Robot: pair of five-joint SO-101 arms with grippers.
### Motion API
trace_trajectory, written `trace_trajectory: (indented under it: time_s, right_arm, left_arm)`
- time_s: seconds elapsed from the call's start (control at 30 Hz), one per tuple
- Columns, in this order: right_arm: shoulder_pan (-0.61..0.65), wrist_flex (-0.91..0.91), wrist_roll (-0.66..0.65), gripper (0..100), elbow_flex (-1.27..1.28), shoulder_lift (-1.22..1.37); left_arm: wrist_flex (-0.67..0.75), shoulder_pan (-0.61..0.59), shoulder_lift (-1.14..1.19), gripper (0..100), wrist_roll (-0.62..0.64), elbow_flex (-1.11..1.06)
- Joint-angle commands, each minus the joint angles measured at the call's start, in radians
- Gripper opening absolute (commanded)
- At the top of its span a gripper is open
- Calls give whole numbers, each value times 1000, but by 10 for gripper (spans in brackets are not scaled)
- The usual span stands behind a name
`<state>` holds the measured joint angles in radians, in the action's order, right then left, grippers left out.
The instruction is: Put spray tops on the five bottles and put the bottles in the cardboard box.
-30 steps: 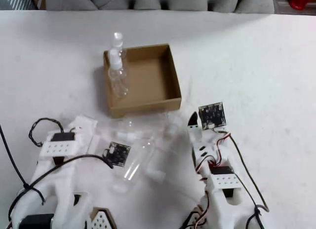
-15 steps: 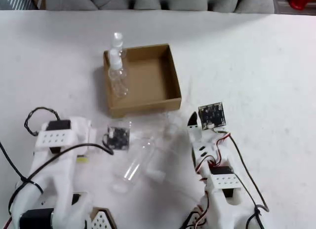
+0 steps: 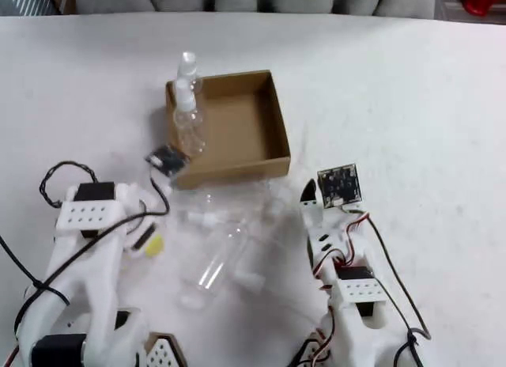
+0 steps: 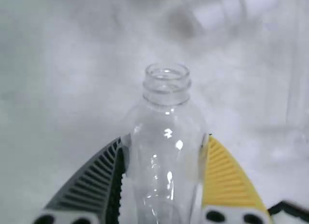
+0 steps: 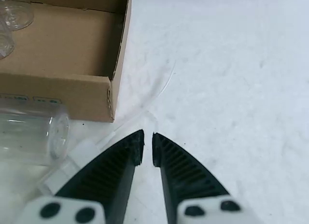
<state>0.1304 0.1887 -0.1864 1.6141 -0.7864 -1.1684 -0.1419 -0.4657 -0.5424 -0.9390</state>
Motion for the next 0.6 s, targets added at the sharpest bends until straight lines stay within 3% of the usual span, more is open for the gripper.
trace_trajectory:
  time_s: [0.0,0.13,0.27,0.47,0.57]
  right_arm:
    - [8,-1,2,15,-8,4]
    - [8,-1,2,15,-8,4]
    - [8,-1,2,15,-8,4]
    - [8,-1,2,15,-8,4]
    - [8,-1,2,15,-8,4]
  left_arm:
    - [60,5,8,25,203,52]
    - [103,4,10,28,236,35]
    - [233,-19,10,37,242,-40]
    - [298,-96,10,245,247,-83]
    - [305,-104,10,258,269,-80]
